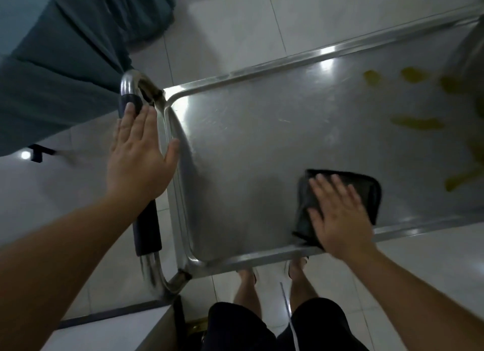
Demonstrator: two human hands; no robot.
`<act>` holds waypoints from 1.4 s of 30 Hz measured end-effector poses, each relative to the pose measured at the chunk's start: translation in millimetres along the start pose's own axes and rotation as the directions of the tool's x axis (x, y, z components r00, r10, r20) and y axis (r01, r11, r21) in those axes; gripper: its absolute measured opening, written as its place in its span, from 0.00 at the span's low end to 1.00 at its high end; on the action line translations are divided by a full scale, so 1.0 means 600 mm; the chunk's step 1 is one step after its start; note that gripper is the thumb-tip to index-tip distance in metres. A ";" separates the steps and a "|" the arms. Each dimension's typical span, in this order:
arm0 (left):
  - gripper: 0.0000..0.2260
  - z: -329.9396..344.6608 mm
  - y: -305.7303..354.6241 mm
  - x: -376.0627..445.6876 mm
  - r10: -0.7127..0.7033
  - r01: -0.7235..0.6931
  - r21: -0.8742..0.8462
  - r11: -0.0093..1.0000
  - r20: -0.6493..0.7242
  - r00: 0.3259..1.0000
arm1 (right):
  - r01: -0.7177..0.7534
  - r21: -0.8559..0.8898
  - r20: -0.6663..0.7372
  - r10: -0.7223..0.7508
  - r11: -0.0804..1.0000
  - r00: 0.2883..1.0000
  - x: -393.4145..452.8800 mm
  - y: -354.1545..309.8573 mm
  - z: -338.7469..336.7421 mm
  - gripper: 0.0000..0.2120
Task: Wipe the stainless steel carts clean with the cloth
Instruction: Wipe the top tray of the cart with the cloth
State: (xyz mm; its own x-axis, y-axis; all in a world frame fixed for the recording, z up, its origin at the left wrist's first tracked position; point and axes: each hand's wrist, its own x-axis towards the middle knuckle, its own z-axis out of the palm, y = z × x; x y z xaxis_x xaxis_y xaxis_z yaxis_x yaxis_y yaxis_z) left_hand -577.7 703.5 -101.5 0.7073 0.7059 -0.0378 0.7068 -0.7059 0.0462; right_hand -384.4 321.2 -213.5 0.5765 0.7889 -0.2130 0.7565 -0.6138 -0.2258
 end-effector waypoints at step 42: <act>0.33 -0.012 0.011 -0.004 -0.023 0.022 -0.033 0.999 -0.004 1.000 | 0.206 0.079 0.022 -0.208 0.975 0.978 0.230 -0.468 0.035 0.34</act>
State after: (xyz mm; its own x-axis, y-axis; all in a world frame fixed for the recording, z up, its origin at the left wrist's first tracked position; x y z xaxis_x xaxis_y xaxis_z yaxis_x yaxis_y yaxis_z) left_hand -574.7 697.9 -94.0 0.6912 0.7218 -0.0344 0.7219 -0.6875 0.0782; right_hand -523.9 602.0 -199.3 0.3991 0.8986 -0.1824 0.8322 -0.4385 -0.3393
